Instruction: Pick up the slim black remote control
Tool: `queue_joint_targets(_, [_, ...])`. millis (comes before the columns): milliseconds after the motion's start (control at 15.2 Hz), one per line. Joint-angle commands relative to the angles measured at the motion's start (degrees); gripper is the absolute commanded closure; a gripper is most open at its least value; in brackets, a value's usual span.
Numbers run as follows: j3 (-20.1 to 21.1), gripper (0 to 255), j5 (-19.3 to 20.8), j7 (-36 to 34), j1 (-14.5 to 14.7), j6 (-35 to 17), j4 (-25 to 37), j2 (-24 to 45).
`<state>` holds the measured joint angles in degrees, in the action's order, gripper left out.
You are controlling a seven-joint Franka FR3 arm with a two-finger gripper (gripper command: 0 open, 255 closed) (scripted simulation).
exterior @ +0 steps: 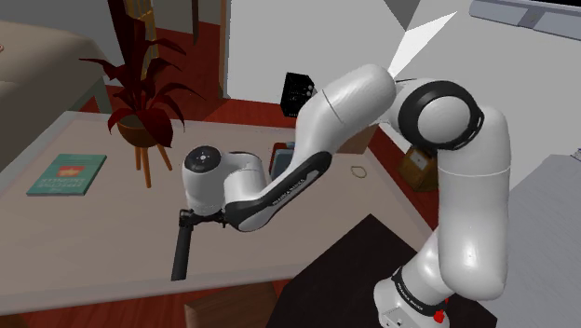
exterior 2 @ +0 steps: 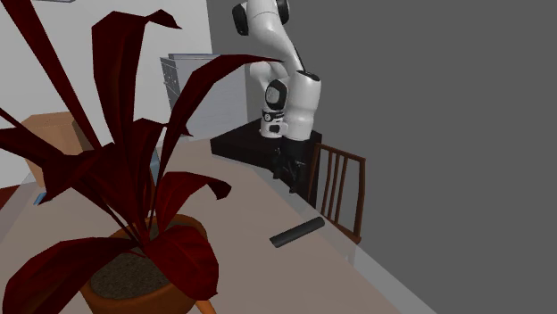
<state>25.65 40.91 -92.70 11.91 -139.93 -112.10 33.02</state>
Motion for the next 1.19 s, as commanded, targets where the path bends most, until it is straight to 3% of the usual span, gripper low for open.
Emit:
queue_joint_targets(0, [-1.53, 0, 1.53, -1.89, 2.76, 0.95, 5.41, 5.17])
queue_joint_targets(462, [-4.83, 0, 2.56, -3.70, 10.00, 5.00, 24.66, 20.90])
queue_joint_targets(1056, [-6.47, 0, 3.97, -4.80, 11.25, 2.80, 27.48, 25.77])
queue_joint_targets(1122, [-6.49, 255, 4.00, -4.81, 11.21, 2.73, 27.39, 25.75])
